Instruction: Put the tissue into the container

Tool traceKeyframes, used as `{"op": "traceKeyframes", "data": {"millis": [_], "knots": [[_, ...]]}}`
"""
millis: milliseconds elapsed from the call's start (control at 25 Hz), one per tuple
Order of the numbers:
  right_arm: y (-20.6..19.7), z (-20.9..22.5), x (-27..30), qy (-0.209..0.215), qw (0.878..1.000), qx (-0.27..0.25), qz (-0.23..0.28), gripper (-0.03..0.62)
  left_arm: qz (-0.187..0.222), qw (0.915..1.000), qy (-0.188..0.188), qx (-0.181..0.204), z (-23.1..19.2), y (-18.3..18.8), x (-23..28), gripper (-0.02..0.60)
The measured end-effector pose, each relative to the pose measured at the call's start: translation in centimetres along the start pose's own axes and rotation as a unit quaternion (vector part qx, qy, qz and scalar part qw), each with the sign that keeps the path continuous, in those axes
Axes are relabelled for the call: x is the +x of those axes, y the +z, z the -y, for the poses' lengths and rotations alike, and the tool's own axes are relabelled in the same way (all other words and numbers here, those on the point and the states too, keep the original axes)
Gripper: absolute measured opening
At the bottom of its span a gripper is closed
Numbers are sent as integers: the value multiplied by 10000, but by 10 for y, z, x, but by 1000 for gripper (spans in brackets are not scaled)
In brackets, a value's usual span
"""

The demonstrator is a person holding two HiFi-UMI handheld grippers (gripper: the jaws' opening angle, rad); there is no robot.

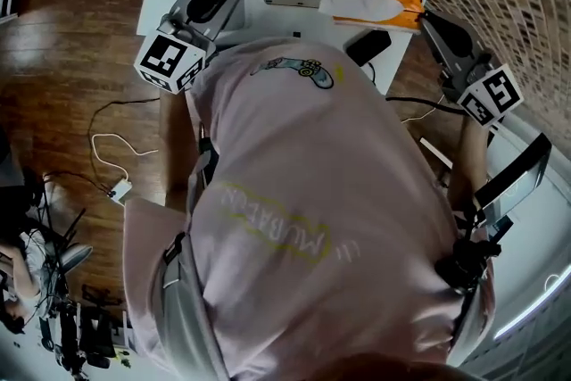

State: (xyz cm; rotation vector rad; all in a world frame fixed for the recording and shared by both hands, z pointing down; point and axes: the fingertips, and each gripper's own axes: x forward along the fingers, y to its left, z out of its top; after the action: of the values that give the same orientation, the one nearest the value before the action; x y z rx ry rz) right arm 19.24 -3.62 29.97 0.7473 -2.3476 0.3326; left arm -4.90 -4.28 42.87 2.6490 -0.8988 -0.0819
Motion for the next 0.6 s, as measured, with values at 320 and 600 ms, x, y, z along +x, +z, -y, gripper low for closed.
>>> {"op": "traceKeyframes", "data": {"millis": [320, 600], "knots": [[-11, -1, 63, 245, 9973, 423, 545, 26, 26, 9995, 303, -89, -13, 4, -13, 8], [-101, 7, 141, 101, 9976, 586, 365, 25, -155, 9990, 419, 23, -4, 9, -16, 8]]}}
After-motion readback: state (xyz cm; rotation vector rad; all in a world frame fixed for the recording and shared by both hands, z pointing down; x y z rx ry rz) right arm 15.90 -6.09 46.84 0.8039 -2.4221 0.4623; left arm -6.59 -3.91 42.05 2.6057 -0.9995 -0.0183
